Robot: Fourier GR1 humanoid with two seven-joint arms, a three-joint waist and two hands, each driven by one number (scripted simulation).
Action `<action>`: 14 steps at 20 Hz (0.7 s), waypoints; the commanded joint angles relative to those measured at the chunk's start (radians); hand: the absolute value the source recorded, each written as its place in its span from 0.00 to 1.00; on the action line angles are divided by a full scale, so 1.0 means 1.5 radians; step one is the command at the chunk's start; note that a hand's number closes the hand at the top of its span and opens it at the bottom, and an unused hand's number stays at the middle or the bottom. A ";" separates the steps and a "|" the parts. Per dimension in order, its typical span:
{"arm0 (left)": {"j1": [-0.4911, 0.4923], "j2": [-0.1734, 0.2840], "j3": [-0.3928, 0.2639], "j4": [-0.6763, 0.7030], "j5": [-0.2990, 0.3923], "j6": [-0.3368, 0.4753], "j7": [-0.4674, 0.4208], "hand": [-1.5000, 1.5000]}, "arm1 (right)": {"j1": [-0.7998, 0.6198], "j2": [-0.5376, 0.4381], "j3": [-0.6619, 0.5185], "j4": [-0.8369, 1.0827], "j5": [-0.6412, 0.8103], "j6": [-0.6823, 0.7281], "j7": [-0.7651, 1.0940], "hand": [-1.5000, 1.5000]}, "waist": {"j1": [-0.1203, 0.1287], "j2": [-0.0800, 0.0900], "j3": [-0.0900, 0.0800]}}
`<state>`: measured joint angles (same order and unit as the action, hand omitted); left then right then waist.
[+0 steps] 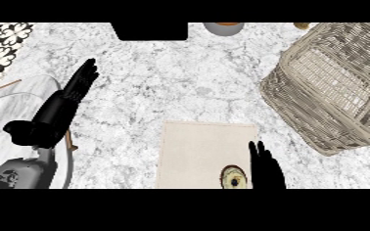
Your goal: Pick the cupcake from the placemat and place it in the basket
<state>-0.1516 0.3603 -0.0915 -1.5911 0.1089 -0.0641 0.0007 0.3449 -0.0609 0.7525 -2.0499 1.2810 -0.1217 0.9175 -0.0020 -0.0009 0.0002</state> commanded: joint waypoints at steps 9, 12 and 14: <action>-0.027 -0.035 0.028 0.014 -0.032 -0.030 0.017 0.50 | 0.037 -0.023 0.049 0.061 0.037 -0.055 0.031 0.00 | -0.003 0.000 0.000; 0.013 -0.068 -0.012 -0.062 -0.075 0.005 0.055 0.50 | -0.035 0.016 0.013 0.050 0.021 0.044 0.062 0.00 | 0.002 0.000 0.000; 0.015 -0.043 0.040 -0.023 -0.050 -0.040 0.012 0.50 | -0.041 -0.010 -0.026 0.051 -0.023 0.032 0.033 0.00 | 0.001 0.000 0.000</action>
<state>-0.1487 0.2953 -0.0575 -1.6065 0.0428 -0.1054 0.0203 0.3125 -0.0625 0.7575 -1.9747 1.2916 -0.1085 0.9647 -0.0014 -0.0006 0.0001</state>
